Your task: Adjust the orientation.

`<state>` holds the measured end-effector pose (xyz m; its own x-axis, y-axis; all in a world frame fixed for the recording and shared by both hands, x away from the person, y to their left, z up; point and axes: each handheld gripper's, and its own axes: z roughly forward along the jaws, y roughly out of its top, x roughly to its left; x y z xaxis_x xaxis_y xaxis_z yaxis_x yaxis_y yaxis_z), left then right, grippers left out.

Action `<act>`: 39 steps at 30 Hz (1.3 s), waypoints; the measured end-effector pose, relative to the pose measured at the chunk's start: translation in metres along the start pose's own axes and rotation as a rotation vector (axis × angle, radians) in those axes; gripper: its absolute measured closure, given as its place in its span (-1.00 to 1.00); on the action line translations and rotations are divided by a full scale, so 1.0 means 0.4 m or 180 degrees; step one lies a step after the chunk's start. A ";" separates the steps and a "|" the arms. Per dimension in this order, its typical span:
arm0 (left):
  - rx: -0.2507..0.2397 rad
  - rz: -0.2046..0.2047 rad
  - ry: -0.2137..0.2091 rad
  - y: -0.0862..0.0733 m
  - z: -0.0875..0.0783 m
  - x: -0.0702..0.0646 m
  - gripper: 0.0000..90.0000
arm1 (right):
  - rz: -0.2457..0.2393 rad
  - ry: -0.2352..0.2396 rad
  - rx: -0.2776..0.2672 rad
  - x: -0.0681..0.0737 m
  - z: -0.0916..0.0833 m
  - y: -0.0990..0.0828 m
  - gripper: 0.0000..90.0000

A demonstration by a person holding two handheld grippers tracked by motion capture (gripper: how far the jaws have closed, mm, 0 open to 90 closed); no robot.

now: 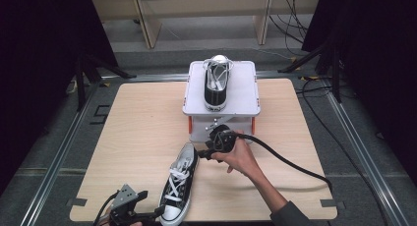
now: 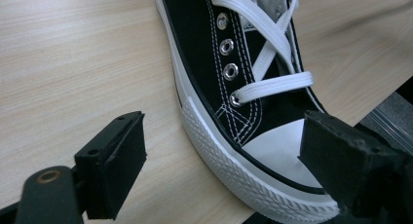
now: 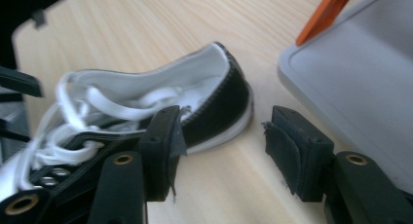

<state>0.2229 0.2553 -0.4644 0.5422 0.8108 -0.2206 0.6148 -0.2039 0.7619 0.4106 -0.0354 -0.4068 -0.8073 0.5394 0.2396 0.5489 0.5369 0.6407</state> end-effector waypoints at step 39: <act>-0.0002 0.0021 -0.0019 0.001 -0.003 0.004 -0.65 | 0.0023 -0.0369 0.0322 -0.046 -0.083 -0.056 0.88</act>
<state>0.2232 0.2571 -0.4637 0.5498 0.8061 -0.2191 0.6109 -0.2091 0.7636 0.4061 -0.0790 -0.4012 -0.7760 0.6116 0.1542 0.5783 0.5922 0.5611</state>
